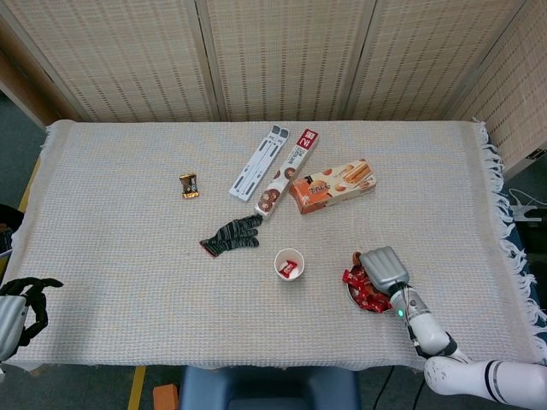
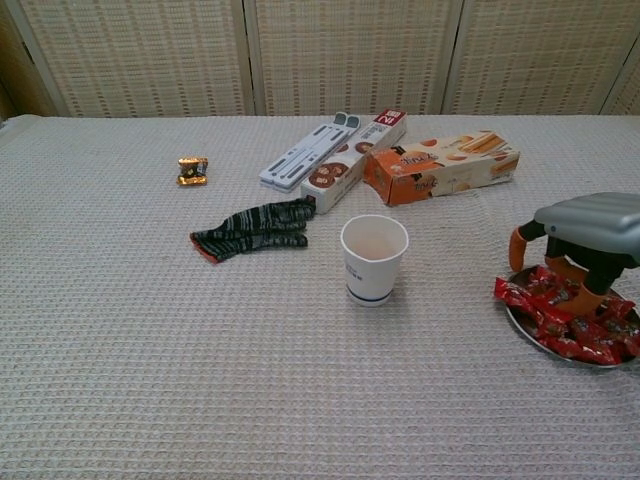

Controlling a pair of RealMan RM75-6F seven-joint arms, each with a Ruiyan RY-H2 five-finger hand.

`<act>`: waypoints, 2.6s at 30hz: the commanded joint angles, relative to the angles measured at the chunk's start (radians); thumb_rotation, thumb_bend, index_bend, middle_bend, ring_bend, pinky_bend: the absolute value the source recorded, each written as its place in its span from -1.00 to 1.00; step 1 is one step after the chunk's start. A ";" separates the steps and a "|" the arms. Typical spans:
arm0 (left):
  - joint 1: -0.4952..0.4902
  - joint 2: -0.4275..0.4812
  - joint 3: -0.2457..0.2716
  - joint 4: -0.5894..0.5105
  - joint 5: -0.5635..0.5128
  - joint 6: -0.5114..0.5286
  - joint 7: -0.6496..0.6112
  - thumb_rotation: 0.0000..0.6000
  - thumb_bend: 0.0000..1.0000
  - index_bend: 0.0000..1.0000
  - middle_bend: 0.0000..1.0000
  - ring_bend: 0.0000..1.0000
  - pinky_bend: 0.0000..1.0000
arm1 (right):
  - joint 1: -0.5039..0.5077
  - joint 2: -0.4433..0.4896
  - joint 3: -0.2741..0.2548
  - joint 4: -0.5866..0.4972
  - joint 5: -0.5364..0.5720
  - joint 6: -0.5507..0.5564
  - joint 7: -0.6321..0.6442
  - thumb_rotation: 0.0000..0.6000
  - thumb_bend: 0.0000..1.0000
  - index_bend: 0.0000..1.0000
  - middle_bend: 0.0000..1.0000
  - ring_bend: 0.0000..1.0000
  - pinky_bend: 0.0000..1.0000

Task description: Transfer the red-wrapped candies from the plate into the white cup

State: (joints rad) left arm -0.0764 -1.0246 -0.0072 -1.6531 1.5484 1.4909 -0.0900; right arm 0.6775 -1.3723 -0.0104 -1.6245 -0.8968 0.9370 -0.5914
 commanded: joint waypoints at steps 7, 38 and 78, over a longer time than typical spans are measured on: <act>0.000 0.000 -0.002 0.000 -0.002 0.001 -0.001 1.00 -0.16 -0.31 -0.53 -0.46 -0.45 | -0.003 0.007 -0.005 -0.005 0.009 0.005 -0.008 1.00 -0.83 -0.10 0.63 0.53 0.96; 0.001 0.003 -0.001 -0.001 -0.003 -0.002 -0.006 1.00 -0.16 -0.31 -0.53 -0.46 -0.45 | 0.021 0.021 -0.030 -0.042 0.120 0.042 -0.116 1.00 -0.39 0.27 0.63 0.52 0.96; 0.002 0.000 0.001 -0.002 0.001 0.001 0.010 1.00 -0.17 -0.31 -0.53 -0.46 -0.45 | 0.175 -0.132 0.166 -0.102 -0.042 0.079 -0.023 1.00 -0.36 0.28 0.63 0.52 0.97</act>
State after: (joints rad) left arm -0.0746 -1.0241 -0.0067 -1.6553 1.5494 1.4917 -0.0804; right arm 0.8478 -1.4940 0.1542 -1.7368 -0.9320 1.0127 -0.6183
